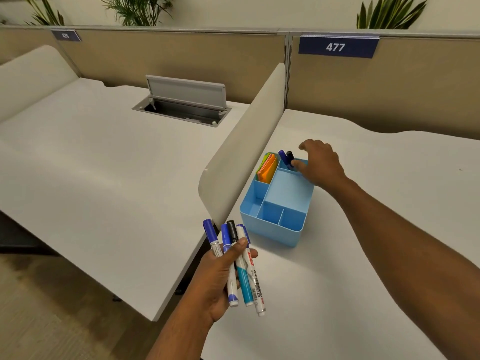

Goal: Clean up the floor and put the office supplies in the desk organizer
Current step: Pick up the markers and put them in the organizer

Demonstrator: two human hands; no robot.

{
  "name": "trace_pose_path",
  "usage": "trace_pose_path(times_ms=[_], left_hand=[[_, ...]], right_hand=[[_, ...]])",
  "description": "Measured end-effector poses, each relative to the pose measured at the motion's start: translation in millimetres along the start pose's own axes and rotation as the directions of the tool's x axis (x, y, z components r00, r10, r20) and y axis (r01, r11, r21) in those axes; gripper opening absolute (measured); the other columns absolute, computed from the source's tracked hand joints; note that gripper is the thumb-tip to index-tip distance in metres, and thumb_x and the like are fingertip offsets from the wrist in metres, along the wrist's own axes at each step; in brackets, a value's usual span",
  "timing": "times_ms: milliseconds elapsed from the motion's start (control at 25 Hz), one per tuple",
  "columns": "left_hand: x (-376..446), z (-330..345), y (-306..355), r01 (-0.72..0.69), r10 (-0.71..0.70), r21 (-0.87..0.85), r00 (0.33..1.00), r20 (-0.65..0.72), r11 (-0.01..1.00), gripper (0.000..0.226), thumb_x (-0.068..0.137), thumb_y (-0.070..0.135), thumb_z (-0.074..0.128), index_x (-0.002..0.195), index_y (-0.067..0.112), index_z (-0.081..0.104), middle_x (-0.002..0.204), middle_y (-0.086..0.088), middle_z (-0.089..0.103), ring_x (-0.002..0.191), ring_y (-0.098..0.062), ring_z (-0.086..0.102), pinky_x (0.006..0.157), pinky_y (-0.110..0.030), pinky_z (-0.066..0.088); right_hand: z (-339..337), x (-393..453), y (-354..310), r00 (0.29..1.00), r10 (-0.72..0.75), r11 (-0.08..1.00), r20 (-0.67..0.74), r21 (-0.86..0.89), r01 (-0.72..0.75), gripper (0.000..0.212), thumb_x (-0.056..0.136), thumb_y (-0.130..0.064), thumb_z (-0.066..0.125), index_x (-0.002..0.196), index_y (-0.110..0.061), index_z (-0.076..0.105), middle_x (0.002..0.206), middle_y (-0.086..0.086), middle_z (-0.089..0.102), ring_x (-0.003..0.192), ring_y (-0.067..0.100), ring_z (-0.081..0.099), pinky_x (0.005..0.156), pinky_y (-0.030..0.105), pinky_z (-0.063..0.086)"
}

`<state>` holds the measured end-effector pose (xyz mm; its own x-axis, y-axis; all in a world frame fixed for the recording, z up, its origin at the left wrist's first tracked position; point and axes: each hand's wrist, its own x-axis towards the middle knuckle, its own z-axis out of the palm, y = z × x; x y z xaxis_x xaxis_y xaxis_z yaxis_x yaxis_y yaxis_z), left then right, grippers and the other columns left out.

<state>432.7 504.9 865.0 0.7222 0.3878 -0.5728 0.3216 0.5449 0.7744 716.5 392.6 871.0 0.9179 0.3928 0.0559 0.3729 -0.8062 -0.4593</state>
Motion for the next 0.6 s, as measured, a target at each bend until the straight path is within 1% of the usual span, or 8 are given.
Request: trace_pose_path(times_ms=[40,80,160,240,280,360,480,600], left_hand=[[2,3,2,-0.005,0.005,-0.006,1.0,0.009,1.0,0.048,0.067,0.036,0.073,0.11,0.019,0.061,0.093,-0.013,0.075,0.076,-0.02,0.074,0.054,-0.028,0.057],[4,6,4,-0.008,0.008,-0.014,1.0,0.019,1.0,0.048,0.068,0.035,0.073,0.112,0.018,0.061,0.094,-0.014,0.075,0.077,-0.02,0.074,0.055,-0.028,0.057],[9,12,8,-0.011,0.012,-0.029,0.999,0.036,1.0,0.049,0.07,0.036,0.073,0.114,0.019,0.062,0.097,-0.014,0.075,0.081,-0.02,0.074,0.056,-0.027,0.057],[15,19,12,-0.009,0.011,-0.067,0.999,0.032,0.998,0.048,0.069,0.036,0.074,0.113,0.019,0.065,0.098,-0.014,0.074,0.083,-0.022,0.074,0.059,-0.03,0.057],[17,23,15,-0.008,0.01,-0.092,1.0,0.027,0.996,0.048,0.068,0.036,0.076,0.112,0.018,0.066,0.096,-0.015,0.074,0.084,-0.024,0.074,0.06,-0.033,0.058],[22,29,20,-0.023,0.025,-0.091,1.0,0.012,0.996,0.049,0.066,0.037,0.076,0.11,0.017,0.066,0.092,-0.014,0.075,0.083,-0.027,0.074,0.061,-0.036,0.059],[27,40,24,-0.102,0.105,0.062,0.993,-0.052,0.993,0.051,0.063,0.046,0.074,0.106,0.021,0.064,0.084,-0.007,0.076,0.075,-0.024,0.074,0.055,-0.033,0.058],[32,48,27,-0.163,0.202,0.279,0.973,-0.115,0.946,0.059,0.06,0.057,0.069,0.108,0.025,0.06,0.089,-0.002,0.073,0.074,-0.02,0.074,0.056,-0.031,0.059]], right_hand=[[-5,-16,-10,0.997,0.014,0.995,-0.072,0.098,-0.007,0.031,0.09,-0.036,0.063,0.112,-0.016,0.055,0.115,0.008,0.061,0.101,0.023,0.055,0.074,0.028,0.046],[-8,-34,-20,0.998,0.035,0.977,-0.044,0.213,-0.025,0.023,0.09,-0.039,0.061,0.101,-0.019,0.057,0.104,0.005,0.064,0.09,0.019,0.058,0.064,0.023,0.045],[-10,-76,-42,0.961,-0.051,0.92,0.273,0.387,-0.061,0.026,0.086,-0.051,0.06,0.09,-0.025,0.058,0.089,-0.002,0.068,0.074,0.013,0.064,0.056,0.02,0.049],[-10,-120,-60,0.782,-0.169,0.874,0.6,0.458,-0.162,0.032,0.08,-0.054,0.064,0.099,-0.03,0.056,0.089,-0.008,0.068,0.074,0.011,0.068,0.058,0.021,0.055],[-9,-135,-65,0.717,-0.198,0.862,0.668,0.467,-0.198,0.039,0.079,-0.052,0.067,0.108,-0.03,0.054,0.093,-0.009,0.066,0.079,0.012,0.069,0.061,0.02,0.056],[-6,-152,-67,0.737,-0.194,0.846,0.648,0.49,-0.209,0.049,0.079,-0.047,0.069,0.119,-0.03,0.047,0.097,-0.01,0.063,0.083,0.014,0.069,0.065,0.02,0.057],[-6,-151,-65,0.808,-0.142,0.766,0.572,0.58,-0.276,0.041,0.083,-0.037,0.068,0.116,-0.02,0.051,0.098,-0.003,0.07,0.085,0.016,0.071,0.074,0.029,0.06],[-9,-142,-61,0.779,-0.171,0.693,0.603,0.636,-0.34,0.034,0.086,-0.029,0.067,0.116,-0.018,0.055,0.101,0.002,0.072,0.088,0.018,0.072,0.073,0.03,0.06]])
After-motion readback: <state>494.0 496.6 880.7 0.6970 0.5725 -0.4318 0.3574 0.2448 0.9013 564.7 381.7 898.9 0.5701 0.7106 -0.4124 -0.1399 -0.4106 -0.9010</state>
